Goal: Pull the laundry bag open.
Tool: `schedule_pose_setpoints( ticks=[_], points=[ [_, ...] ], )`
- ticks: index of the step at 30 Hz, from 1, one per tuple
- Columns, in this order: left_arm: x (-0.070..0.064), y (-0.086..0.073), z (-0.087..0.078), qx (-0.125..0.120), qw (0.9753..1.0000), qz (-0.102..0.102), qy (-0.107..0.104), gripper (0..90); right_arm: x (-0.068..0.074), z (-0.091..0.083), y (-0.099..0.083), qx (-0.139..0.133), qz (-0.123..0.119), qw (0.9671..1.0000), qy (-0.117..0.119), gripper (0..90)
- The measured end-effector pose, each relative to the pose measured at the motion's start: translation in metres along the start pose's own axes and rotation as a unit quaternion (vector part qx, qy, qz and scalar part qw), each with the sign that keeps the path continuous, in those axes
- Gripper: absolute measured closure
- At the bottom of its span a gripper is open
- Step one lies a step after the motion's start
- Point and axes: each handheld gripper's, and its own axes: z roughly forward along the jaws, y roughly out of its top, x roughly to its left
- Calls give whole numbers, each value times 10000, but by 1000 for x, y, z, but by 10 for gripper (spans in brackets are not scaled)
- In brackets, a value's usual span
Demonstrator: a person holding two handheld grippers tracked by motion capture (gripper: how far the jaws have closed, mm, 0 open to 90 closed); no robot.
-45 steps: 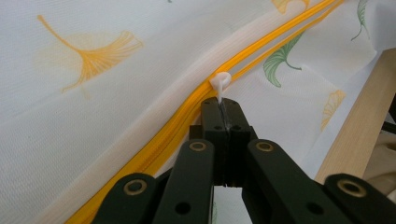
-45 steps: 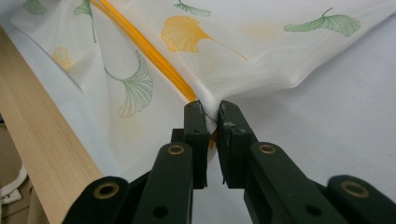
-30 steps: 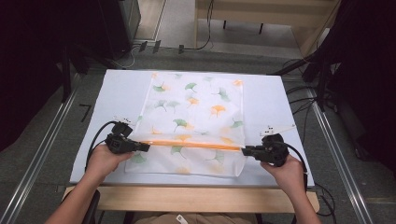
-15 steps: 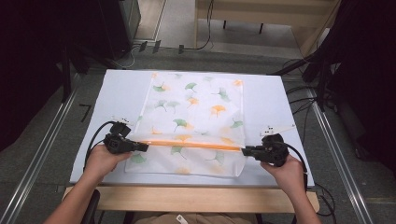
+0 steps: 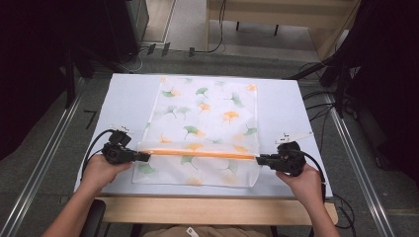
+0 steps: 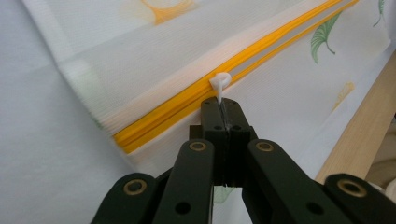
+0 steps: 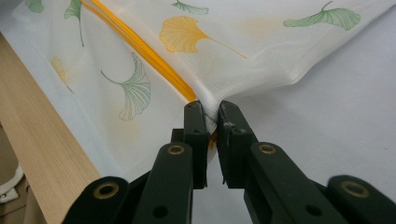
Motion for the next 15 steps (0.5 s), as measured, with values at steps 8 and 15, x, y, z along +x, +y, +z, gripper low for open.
schedule_pose_setpoints(
  ticks=[8, 15],
  points=[
    [12, -7, -11, -80, 9998, -164, 102, 900, -1, 0, 0, 16, 13, 10000, -30, 851],
    [23, -16, -22, -250, 9987, -400, 188, 900, -5, -1, -2, 50, 91, 9999, -89, 851]
  ],
)
